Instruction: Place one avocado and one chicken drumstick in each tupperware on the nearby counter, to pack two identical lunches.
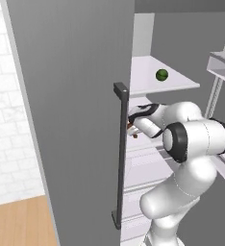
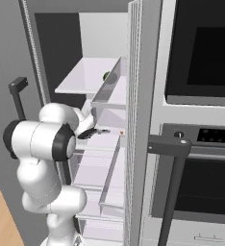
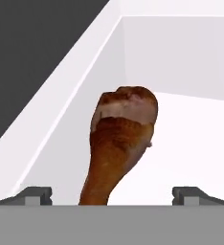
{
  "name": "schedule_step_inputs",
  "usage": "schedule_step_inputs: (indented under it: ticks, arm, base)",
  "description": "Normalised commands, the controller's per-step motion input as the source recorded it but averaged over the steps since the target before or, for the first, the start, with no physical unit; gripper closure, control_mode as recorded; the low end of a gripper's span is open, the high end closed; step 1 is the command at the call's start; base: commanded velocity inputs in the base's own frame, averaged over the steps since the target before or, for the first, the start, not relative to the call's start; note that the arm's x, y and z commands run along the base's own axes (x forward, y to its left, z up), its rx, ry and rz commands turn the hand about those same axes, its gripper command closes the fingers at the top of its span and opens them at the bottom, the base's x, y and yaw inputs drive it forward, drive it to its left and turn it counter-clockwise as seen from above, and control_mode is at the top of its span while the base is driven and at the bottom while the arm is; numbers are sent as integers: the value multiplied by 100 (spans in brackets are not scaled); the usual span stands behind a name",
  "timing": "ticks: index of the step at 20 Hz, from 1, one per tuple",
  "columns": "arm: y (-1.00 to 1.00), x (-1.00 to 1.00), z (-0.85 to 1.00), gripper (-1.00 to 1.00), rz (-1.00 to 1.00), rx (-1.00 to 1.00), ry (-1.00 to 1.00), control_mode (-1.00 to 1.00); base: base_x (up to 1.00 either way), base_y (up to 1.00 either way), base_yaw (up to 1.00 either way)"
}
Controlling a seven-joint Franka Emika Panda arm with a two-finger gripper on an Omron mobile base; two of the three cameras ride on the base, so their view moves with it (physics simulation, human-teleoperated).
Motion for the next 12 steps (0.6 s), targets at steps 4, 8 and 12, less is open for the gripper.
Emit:
schedule_step_inputs:
  ticks: [4,8,12]
  arm:
    - [0,33,-38,-100,0,-2,0,-100]
    - [0,31,-45,-100,0,-4,0,-100]
    - [0,18,-46,-100,0,-5,0,-100]
  base:
    - [0,0,0]
    - [0,0,0]
    - [0,0,0]
